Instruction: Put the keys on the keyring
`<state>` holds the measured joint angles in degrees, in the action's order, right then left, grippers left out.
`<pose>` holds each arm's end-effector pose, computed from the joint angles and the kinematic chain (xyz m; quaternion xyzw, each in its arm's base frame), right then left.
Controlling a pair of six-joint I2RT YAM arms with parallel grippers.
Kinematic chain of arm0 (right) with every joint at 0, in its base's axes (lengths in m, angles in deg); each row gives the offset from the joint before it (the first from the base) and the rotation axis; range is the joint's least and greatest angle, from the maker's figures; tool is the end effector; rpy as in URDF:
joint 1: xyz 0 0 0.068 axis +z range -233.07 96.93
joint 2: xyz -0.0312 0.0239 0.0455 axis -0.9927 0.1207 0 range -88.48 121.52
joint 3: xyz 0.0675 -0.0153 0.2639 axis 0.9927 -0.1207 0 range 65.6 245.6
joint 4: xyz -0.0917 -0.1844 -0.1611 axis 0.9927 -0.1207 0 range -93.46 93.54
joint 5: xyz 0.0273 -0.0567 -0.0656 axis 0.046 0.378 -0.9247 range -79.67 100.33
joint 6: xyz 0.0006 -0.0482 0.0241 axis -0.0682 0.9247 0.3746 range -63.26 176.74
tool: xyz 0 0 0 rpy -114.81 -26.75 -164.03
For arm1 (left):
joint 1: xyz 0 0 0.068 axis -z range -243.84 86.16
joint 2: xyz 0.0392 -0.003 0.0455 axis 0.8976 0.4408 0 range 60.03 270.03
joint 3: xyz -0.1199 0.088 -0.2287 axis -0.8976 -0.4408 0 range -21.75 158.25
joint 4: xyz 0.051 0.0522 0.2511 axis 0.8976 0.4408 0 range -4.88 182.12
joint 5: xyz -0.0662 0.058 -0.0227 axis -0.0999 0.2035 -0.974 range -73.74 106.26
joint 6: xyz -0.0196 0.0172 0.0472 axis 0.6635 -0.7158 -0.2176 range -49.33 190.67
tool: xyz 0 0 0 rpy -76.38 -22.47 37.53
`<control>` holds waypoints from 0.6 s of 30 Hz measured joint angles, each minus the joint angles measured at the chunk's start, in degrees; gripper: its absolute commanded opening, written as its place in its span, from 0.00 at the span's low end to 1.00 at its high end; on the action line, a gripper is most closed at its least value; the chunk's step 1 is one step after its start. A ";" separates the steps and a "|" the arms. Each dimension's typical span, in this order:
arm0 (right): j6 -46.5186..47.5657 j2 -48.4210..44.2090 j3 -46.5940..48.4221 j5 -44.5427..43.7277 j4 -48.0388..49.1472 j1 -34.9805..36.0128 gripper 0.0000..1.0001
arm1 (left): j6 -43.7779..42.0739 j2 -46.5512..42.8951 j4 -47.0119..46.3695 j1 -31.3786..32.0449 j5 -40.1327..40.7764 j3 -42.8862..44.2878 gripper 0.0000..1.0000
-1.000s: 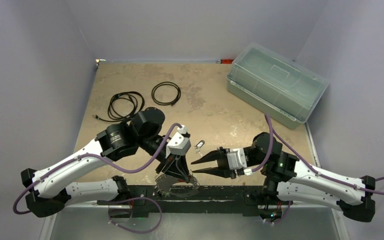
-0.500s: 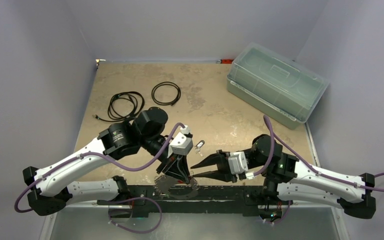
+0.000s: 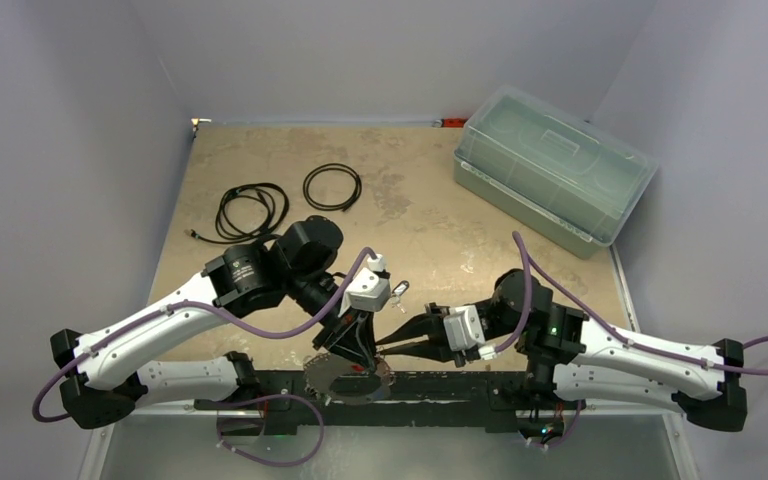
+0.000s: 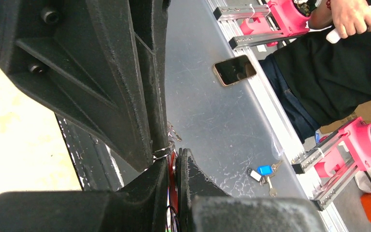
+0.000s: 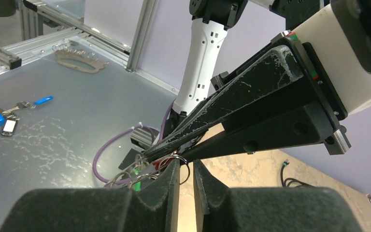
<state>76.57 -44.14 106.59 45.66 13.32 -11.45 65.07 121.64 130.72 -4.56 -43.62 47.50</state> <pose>0.0379 0.1788 0.3551 -0.6126 0.2812 0.4922 0.5509 0.0765 -0.1892 0.3813 0.6026 0.5397 -0.5718 0.1367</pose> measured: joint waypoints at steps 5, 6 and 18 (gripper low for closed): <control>0.50 0.35 0.02 -0.09 -0.20 0.50 0.02 | 0.02 0.00 0.26 0.04 -0.61 0.00 0.00; 0.63 0.44 0.02 -0.11 -0.15 0.63 0.00 | 0.02 0.00 0.39 0.07 -0.72 0.00 0.00; -8.48 -1.38 -0.22 -13.88 1.42 2.27 0.00 | -1.55 -2.73 0.26 -0.04 6.91 1.49 0.12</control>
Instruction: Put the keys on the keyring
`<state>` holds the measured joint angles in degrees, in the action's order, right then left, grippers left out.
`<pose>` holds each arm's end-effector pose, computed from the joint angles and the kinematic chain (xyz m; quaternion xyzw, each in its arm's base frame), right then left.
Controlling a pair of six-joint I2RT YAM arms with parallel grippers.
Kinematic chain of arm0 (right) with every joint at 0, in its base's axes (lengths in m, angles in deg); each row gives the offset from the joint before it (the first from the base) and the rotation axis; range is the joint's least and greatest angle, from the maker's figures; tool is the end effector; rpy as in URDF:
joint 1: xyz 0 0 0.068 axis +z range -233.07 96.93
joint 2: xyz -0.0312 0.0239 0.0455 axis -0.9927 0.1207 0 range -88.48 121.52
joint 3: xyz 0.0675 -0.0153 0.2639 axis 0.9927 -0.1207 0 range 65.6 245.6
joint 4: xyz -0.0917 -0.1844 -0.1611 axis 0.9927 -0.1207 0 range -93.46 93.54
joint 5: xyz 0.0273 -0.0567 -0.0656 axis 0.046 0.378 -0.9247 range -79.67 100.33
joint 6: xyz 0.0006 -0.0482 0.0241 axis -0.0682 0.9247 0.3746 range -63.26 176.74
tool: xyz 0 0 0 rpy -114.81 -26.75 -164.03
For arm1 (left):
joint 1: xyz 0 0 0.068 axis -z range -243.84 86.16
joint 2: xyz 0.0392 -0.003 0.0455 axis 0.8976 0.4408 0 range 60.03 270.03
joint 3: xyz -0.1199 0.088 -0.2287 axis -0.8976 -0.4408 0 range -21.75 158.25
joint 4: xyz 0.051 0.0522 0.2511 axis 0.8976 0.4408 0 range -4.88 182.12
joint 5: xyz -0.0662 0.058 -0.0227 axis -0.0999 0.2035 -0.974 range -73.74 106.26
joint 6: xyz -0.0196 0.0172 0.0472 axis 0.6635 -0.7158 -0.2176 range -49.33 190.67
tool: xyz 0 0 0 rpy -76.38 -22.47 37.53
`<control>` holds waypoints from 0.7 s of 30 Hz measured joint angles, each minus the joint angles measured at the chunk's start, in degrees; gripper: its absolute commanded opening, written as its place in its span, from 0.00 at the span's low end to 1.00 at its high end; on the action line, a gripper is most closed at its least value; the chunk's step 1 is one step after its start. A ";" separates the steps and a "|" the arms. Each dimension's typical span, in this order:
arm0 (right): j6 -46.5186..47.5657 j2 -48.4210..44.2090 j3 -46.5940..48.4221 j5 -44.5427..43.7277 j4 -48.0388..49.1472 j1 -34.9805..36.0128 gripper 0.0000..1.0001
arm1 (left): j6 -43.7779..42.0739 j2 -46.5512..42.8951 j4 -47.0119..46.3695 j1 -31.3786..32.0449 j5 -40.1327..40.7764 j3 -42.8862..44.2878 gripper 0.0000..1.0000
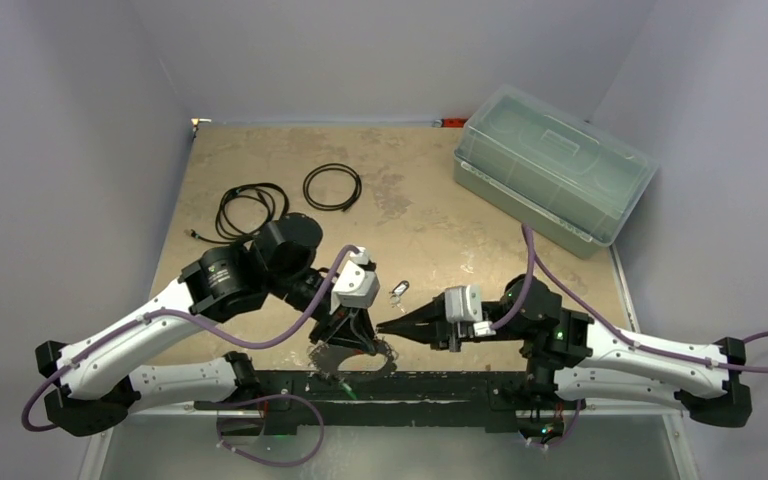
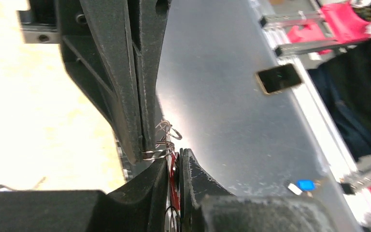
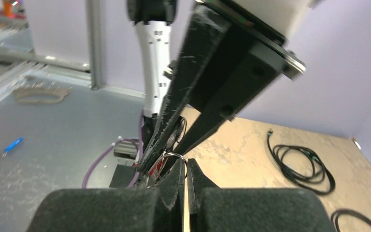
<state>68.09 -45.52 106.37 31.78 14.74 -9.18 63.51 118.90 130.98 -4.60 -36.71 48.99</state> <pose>0.0375 0.1761 0.3608 -0.5362 0.3736 0.4911 0.5759 0.0727 -0.1778 0.3953 0.6080 0.5466 -0.5382 0.2047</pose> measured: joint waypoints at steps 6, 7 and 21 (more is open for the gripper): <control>-9.07 -2.32 0.02 -12.66 -0.15 0.04 0.00 | -1.57 -2.40 -2.75 -0.07 10.47 0.33 0.06; -10.49 -2.51 0.02 -14.53 -0.42 0.04 0.00 | -1.68 -2.45 -3.08 -0.09 11.72 0.33 0.02; -25.97 -2.51 0.79 -31.32 -3.21 0.04 0.00 | -2.71 -2.32 -6.43 -0.07 25.03 0.39 0.00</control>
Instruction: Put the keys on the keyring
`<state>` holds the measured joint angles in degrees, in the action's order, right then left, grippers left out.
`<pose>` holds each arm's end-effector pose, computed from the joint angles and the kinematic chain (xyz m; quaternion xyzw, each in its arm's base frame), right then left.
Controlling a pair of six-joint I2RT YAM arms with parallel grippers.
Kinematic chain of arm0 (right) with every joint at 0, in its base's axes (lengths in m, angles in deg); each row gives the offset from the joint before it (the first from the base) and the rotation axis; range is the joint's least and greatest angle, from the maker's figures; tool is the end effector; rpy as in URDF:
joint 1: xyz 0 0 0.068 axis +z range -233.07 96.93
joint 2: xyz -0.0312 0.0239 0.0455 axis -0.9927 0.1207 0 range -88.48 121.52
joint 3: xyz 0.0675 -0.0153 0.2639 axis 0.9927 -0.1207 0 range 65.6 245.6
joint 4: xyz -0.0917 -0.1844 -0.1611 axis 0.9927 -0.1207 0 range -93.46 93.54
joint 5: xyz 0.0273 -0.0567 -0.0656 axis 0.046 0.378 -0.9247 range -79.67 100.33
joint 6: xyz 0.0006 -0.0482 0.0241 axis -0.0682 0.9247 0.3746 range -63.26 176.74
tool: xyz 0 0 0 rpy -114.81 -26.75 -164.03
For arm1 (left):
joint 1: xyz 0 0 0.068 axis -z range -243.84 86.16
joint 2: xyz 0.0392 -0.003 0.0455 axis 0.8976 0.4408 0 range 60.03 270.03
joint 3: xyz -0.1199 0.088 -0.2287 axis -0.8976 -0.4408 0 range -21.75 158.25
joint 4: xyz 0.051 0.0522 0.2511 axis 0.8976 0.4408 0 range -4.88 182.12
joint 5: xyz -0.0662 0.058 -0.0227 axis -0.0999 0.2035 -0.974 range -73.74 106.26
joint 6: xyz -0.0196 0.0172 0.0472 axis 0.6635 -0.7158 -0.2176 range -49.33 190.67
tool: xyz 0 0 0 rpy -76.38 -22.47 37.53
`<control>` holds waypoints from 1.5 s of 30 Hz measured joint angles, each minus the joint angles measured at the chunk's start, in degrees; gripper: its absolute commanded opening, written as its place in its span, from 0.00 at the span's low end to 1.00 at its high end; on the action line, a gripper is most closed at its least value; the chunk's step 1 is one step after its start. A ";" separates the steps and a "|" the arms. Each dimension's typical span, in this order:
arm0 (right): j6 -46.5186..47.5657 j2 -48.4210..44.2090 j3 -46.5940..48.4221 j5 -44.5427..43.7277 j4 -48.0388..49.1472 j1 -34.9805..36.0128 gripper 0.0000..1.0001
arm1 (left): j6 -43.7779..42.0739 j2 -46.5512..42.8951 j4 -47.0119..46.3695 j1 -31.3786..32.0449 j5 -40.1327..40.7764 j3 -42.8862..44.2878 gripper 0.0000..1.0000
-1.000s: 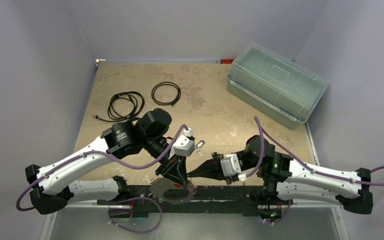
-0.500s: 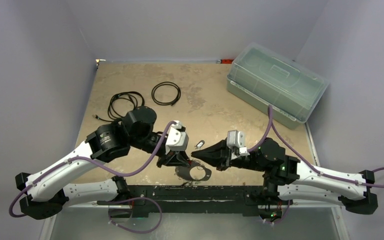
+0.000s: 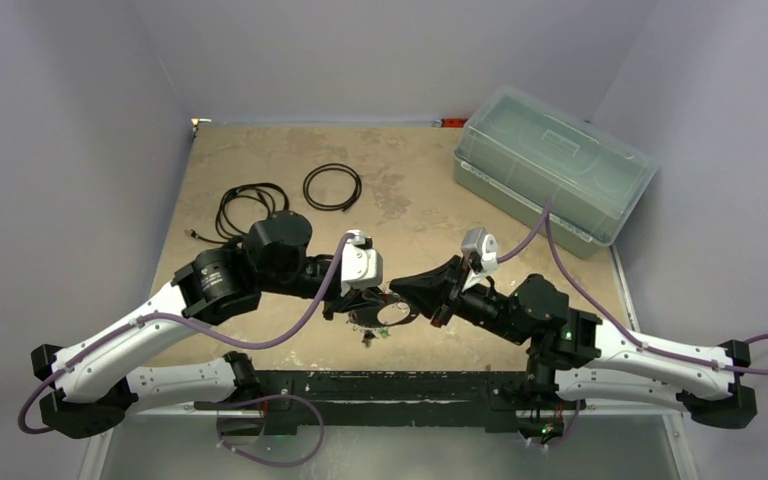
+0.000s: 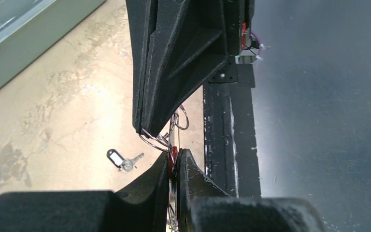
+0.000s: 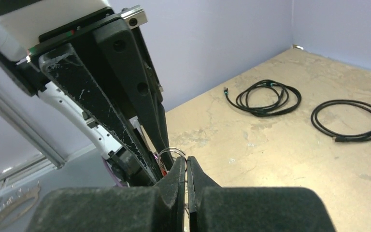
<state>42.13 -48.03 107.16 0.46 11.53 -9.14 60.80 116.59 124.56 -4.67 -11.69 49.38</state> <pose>0.0533 0.1621 0.3668 -0.2630 0.5940 0.4893 0.5819 0.0841 -0.1736 0.4092 0.5706 0.6002 -0.4028 0.3898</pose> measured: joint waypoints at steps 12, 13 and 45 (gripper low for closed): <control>-2.23 -0.42 1.92 -4.15 -3.72 -0.07 0.29 | -1.49 -0.07 -1.11 0.09 4.39 -0.11 0.00; -1.40 -0.92 1.92 -4.17 -3.98 -0.07 0.32 | -1.75 -0.07 -0.66 0.04 4.37 -0.11 0.00; 29.22 -1.99 1.09 23.63 -9.18 -0.07 0.37 | -4.26 3.82 8.68 0.02 -15.54 0.59 0.00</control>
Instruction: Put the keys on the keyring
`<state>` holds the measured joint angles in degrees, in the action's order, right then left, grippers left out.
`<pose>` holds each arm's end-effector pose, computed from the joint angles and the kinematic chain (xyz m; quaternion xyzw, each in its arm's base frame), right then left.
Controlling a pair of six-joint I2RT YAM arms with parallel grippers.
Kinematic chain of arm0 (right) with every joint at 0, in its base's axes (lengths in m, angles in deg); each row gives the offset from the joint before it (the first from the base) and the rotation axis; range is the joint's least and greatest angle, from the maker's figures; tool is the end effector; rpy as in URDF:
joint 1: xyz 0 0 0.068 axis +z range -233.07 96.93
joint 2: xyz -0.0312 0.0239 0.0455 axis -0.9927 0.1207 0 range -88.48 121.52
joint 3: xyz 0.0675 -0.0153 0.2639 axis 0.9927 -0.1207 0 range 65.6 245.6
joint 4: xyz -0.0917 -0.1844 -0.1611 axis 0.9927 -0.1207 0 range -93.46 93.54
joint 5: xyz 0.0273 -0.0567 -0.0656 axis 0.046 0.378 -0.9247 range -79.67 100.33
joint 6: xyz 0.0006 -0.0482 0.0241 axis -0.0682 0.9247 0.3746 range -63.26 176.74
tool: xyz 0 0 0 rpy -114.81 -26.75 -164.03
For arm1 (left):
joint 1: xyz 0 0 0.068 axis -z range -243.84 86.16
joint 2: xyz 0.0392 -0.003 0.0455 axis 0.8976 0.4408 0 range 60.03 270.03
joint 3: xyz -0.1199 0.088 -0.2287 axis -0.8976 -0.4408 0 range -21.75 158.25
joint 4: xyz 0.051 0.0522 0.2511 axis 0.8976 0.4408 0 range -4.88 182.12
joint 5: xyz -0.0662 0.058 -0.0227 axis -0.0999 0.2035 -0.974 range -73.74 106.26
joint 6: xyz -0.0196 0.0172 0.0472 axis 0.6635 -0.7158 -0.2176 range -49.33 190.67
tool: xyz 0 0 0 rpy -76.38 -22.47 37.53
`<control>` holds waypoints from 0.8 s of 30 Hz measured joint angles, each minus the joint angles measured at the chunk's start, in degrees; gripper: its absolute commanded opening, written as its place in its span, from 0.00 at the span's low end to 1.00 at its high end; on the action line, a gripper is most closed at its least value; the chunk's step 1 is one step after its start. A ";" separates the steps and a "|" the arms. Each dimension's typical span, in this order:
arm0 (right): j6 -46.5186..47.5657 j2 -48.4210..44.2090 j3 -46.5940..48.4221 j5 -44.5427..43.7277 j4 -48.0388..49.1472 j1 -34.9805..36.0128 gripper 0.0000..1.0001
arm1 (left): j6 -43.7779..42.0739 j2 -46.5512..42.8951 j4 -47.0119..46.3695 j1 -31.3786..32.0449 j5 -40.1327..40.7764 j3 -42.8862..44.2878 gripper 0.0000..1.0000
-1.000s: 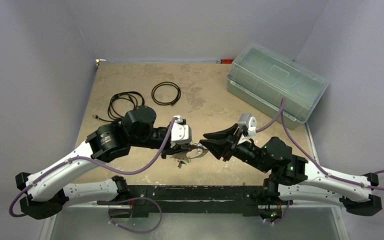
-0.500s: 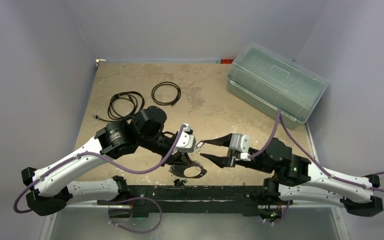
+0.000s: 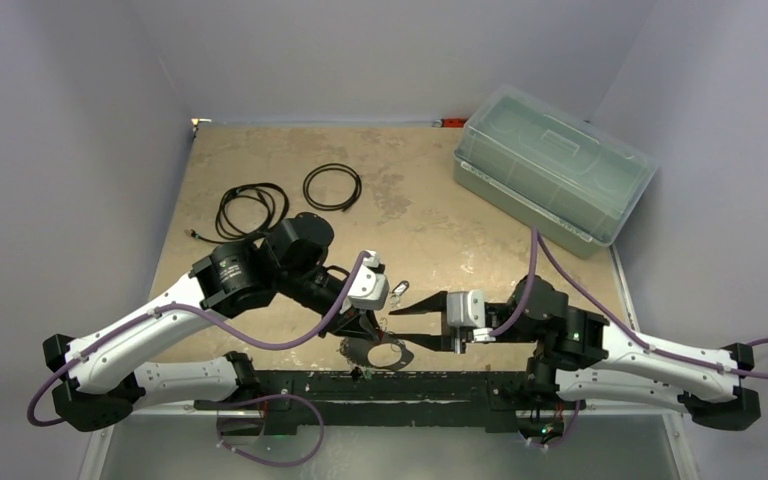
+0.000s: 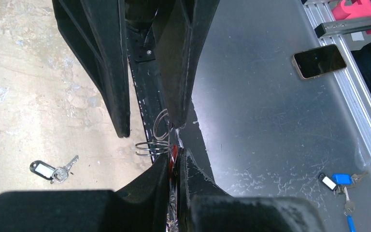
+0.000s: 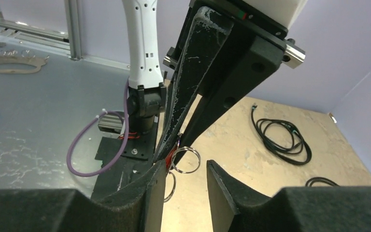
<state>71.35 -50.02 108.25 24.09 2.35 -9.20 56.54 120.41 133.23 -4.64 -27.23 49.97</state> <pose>0.0370 0.1575 0.3611 -0.5391 0.4289 0.4277 0.5852 0.0802 -0.1825 0.3903 0.6291 0.5670 -0.4654 0.2574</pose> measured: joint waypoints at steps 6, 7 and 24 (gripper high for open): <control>0.57 1.03 -0.07 1.18 1.66 0.00 0.33 | 0.00 0.15 0.11 0.00 -1.11 0.00 0.00; 0.85 1.05 -0.04 1.18 2.12 0.00 0.33 | 0.00 0.20 0.15 0.00 -1.33 0.00 0.00; 2.91 4.24 -0.04 2.80 3.06 0.00 0.23 | 0.02 0.22 0.76 0.02 -3.50 0.00 0.00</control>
<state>74.26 -45.78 108.21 26.89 5.41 -9.20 56.56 120.63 134.00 -4.62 -30.72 49.97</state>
